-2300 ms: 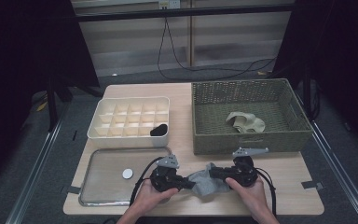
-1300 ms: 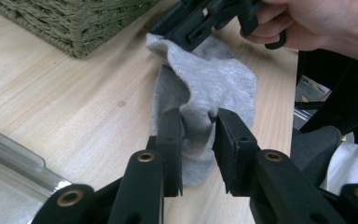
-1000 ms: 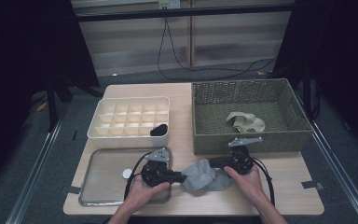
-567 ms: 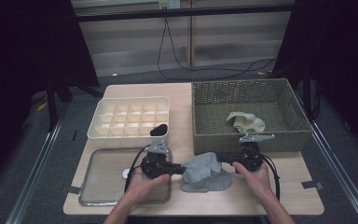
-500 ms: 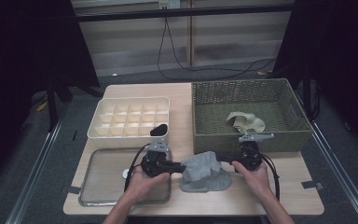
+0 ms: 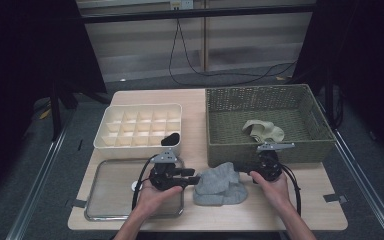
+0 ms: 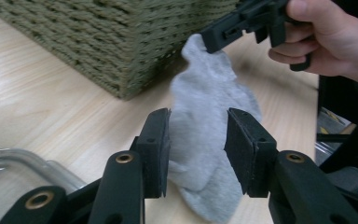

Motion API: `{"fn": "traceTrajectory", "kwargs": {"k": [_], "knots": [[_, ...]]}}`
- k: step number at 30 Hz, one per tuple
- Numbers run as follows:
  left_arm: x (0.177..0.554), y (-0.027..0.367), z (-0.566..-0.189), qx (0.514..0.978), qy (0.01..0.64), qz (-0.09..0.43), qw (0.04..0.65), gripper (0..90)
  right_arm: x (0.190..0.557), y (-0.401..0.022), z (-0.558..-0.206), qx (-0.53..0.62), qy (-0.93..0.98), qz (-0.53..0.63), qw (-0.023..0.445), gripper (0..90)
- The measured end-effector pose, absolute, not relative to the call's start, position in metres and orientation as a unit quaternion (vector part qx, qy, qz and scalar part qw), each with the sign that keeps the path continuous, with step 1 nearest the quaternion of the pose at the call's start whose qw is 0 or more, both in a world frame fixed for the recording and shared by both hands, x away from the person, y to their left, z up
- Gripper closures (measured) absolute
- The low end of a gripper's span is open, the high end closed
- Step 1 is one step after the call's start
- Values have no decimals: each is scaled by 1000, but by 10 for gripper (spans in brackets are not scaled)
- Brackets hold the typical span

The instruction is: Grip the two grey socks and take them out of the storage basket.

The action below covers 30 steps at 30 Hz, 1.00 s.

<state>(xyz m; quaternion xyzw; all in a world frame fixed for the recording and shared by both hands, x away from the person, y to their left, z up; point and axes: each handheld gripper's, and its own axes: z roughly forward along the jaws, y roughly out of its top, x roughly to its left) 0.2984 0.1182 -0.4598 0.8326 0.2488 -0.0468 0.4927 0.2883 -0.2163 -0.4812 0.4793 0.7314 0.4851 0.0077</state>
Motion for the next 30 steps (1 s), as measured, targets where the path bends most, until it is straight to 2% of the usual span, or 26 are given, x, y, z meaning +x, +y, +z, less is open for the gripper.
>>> {"fn": "traceTrajectory", "kwargs": {"k": [6, 17, 23, 30], "knots": [[292, 94, -467, 838, 219, -92, 491, 754, 287, -218, -479, 477, 730, 490, 7, 893], [293, 38, -487, 859, 187, -129, 459, 796, 283, -218, -469, 461, 728, 507, 11, 893], [298, 28, -494, 861, 197, -131, 449, 812, 276, -217, -457, 443, 727, 524, 22, 893], [302, 26, -500, 862, 210, -125, 443, 803, 261, -207, -454, 421, 737, 529, 15, 893]]}}
